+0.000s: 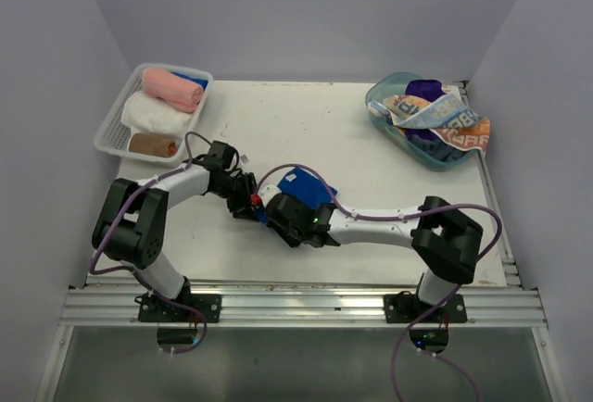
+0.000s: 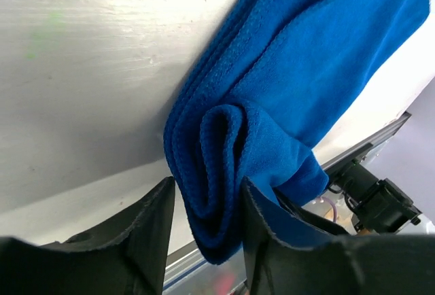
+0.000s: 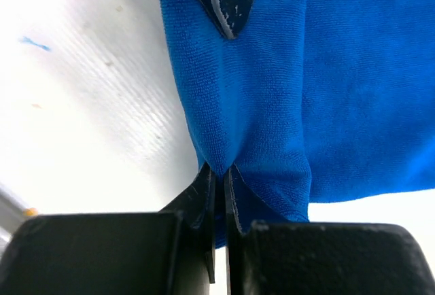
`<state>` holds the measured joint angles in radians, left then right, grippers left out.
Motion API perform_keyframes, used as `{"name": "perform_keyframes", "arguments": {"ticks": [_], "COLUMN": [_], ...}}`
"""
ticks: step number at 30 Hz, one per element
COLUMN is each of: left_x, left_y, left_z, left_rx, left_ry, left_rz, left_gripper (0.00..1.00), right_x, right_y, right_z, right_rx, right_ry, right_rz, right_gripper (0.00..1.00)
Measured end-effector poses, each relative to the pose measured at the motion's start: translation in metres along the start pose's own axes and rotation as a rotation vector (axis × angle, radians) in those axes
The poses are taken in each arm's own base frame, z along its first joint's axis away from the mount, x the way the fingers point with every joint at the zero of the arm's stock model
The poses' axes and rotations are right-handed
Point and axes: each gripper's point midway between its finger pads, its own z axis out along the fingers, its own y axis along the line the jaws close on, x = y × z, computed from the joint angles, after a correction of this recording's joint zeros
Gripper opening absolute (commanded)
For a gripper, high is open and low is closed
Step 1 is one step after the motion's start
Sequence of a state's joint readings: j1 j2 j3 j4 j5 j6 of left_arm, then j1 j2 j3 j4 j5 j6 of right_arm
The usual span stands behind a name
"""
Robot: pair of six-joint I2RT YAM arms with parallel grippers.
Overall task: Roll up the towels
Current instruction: Roll the towel
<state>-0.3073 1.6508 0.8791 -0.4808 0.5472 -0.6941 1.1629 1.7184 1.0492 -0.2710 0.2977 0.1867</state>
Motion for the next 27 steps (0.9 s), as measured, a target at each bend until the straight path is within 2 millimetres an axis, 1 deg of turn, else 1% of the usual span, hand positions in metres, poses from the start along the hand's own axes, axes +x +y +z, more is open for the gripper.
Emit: {"name": "perform_keyframes", "arguments": {"ticks": [4,8,13,21,23,27], "left_x": [-0.008,-0.017,-0.025,-0.028,-0.028,-0.028], "left_y": [-0.001,-0.005,-0.007,-0.019,-0.023,-0.033], "left_z": [-0.010,-0.023,-0.039,-0.057,-0.062,-0.073], "left_rx": [0.006,0.026,0.043,0.065,0.077,0.105], "left_ry": [-0.022,-0.061,-0.107,-0.157,-0.174,-0.212], "left_rz": [0.001,0.012,0.006,0.045,0.059,0.093], "left_gripper": [0.48,0.47,0.46,0.41,0.40,0.37], "right_x": [-0.009,-0.017,-0.022,-0.033,-0.036,-0.034], "right_y": [0.004,0.002,0.000,0.008,0.011,0.015], "right_z": [-0.001,-0.002,-0.005,-0.013,-0.013,-0.007], "right_rx": [-0.108,-0.203,-0.301,-0.456,-0.495,-0.564], "right_ry": [0.017,0.041,0.076,0.108,0.113,0.148], "right_rz": [0.134,0.275,0.427,0.586,0.623,0.697], "right_gripper": [0.00,0.00,0.00,0.00,0.00,0.00]}}
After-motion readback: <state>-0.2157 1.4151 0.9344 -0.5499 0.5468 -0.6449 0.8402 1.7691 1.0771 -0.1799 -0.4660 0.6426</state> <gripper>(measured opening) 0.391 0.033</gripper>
